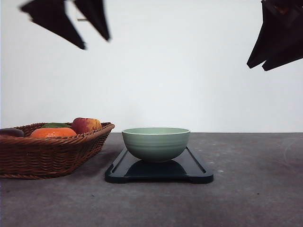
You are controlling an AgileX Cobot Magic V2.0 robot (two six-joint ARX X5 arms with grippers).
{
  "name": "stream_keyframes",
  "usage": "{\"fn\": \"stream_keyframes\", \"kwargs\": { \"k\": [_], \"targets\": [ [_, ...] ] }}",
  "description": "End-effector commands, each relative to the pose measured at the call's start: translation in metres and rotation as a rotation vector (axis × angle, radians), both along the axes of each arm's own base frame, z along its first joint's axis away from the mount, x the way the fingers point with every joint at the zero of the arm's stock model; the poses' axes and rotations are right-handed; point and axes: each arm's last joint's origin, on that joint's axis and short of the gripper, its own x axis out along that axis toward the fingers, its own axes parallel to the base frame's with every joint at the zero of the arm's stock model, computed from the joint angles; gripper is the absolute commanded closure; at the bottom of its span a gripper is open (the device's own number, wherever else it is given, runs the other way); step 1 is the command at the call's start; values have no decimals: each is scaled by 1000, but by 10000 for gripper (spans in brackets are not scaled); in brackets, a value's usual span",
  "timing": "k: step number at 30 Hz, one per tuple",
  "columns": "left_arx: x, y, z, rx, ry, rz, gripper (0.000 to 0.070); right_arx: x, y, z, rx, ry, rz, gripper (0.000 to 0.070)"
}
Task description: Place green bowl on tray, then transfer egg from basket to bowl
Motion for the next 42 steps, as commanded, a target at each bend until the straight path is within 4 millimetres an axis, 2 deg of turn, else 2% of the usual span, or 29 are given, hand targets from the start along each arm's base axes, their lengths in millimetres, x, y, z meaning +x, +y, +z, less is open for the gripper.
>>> {"fn": "stream_keyframes", "kwargs": {
  "k": [1, 6, 11, 14, 20, 21, 22, 23, 24, 39, 42],
  "targets": [
    [-8, 8, -6, -22, 2, 22, 311, 1, 1, 0, 1, 0, 4, 462],
    [-37, 39, -25, -52, 7, 98, 311, 1, 1, 0, -1, 4, 4, 462],
    [-58, 59, -44, -93, 27, 176, 311, 1, 1, -1, -2, 5, 4, 462],
    [-63, 65, -51, -104, 30, 205, 312, 1, 1, -1, -2, 5, 4, 462],
    [-65, 67, -50, -112, 28, 214, 313, 0, 1, -1, -5, 14, 4, 437],
    [-65, 67, -50, -112, 28, 214, 347, 0, 1, -1, -5, 14, 5, 459],
    [-65, 67, -50, -112, 28, 214, 424, 0, 1, -1, -5, 14, 5, 513],
    [-65, 67, -50, -111, 29, 213, 639, 0, 1, -1, -5, 14, 5, 670],
    [-65, 67, -50, -111, 30, 214, 691, 0, 1, -1, -5, 12, 5, 692],
    [-65, 67, -49, -116, 23, 214, 700, 0, 1, -2, -7, 19, 6, 684],
    [-66, 70, -48, -59, -25, 185, 700, 0, 1, -2, -7, 19, 6, 684]
  ]
}}
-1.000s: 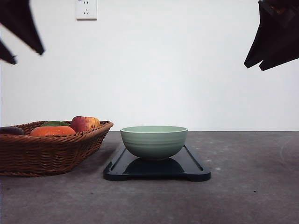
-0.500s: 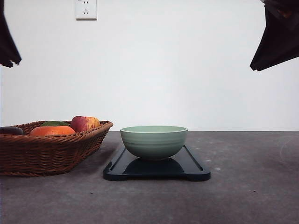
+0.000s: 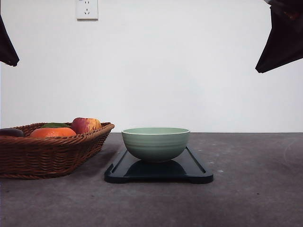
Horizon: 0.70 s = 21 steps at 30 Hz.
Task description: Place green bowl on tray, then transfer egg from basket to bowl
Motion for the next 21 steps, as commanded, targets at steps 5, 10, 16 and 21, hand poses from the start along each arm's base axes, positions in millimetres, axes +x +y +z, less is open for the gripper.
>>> {"fn": "stream_keyframes", "kwargs": {
  "k": [5, 10, 16, 21],
  "targets": [
    [-4, 17, -7, 69, -171, 23, 700, 1, 2, 0, 2, -4, 4, 684],
    [-20, 40, -34, 36, -316, 158, 700, 1, 2, 0, 3, -4, 4, 684],
    [-41, 57, -71, 33, -417, 284, 700, 1, 2, 0, 2, -4, 4, 684],
    [-50, 62, -100, 34, -441, 335, 700, 1, 2, 0, 3, -4, 4, 684]
  ]
}}
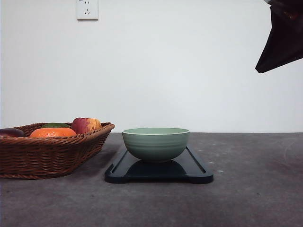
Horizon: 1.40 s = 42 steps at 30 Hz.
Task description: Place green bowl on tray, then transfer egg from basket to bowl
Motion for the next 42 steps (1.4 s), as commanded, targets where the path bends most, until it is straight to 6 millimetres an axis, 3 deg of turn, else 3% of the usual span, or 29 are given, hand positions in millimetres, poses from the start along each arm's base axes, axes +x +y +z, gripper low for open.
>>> {"fn": "stream_keyframes", "kwargs": {
  "k": [1, 8, 32, 37, 42],
  "targets": [
    [-1, 1, -5, 5, -24, 14, 700, 1, 2, 0, 2, -4, 5, 684],
    [-4, 6, -32, -31, -29, 67, 700, 1, 2, 0, 3, -4, 5, 684],
    [-3, 6, -32, -33, -33, 67, 700, 1, 0, 0, -47, -28, 14, 684],
    [-3, 6, -32, -33, -33, 67, 700, -9, -18, -2, -93, -83, -91, 684],
    [-3, 6, -32, -33, -33, 67, 700, -28, -46, -23, -51, -216, -234, 684]
  ]
}}
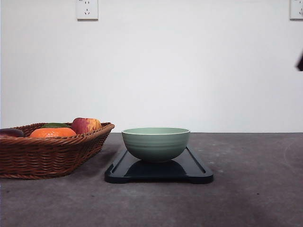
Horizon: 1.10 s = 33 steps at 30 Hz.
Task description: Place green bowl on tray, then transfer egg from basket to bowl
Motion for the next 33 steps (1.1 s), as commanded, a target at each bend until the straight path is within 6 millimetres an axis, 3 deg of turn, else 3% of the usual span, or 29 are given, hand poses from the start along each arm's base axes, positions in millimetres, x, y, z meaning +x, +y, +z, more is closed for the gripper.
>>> {"fn": "stream_keyframes", "kwargs": {
  "k": [1, 10, 20, 33],
  "targets": [
    [1, 0, -7, -4, 22, 4, 700, -7, -8, -10, 0, -52, -40, 684],
    [1, 0, -7, -4, 22, 4, 700, -40, -30, -60, 18, -205, -191, 684],
    [1, 0, -7, -4, 22, 4, 700, -46, -35, -94, 34, -287, -248, 684],
    [1, 0, -7, -4, 22, 4, 700, -46, -35, -94, 34, -283, -247, 684]
  ]
}}
